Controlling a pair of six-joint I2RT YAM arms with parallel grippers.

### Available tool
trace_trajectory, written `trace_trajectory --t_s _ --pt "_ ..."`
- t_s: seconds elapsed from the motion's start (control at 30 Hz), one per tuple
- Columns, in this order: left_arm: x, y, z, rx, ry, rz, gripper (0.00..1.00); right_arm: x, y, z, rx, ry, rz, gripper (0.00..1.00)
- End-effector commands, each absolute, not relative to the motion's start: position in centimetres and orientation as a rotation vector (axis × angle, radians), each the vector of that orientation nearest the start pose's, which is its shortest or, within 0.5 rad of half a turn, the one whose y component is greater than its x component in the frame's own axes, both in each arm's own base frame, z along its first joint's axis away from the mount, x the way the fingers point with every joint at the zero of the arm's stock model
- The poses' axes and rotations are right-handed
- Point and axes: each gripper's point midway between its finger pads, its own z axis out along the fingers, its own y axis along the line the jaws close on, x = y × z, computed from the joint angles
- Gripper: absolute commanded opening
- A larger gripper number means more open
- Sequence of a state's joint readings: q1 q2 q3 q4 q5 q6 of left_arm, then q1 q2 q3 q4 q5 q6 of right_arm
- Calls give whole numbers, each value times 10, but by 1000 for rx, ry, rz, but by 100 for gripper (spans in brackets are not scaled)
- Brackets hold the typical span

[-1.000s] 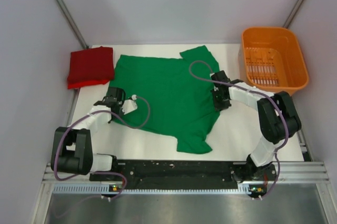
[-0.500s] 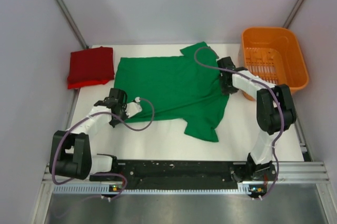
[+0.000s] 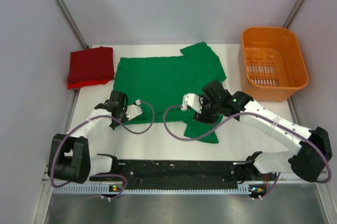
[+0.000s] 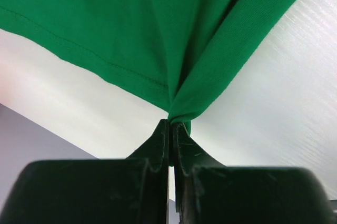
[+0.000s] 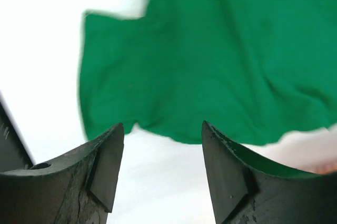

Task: Fold and stack the t-shirts
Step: Grap the side of the flattened tshirt closest away from the robot with both arms

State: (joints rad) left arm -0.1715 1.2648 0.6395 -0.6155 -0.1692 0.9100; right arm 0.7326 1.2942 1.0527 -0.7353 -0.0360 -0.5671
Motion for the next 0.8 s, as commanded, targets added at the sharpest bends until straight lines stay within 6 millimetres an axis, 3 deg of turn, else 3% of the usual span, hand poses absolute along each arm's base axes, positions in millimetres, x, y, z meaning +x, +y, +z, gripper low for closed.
trace_trajectory --t_s 0.0,0.1,0.23,0.47,0.63,0.77 --pt "259 20 57 1379 2388 455 0 162 184 103 -2117 1798 432 59" --pt "262 17 60 1366 2382 444 0 134 169 76 -2264 1854 429 57" --pt "263 17 60 1365 2380 441 0 118 165 45 -2423 1687 293 58" --pt "259 16 55 1371 2390 423 0 141 169 22 -2277 1630 144 59" --pt "259 15 57 1365 2398 415 0 142 171 27 -2261 1679 113 57" --pt "259 17 56 1377 2401 427 0 130 171 59 -2260 1635 175 56"
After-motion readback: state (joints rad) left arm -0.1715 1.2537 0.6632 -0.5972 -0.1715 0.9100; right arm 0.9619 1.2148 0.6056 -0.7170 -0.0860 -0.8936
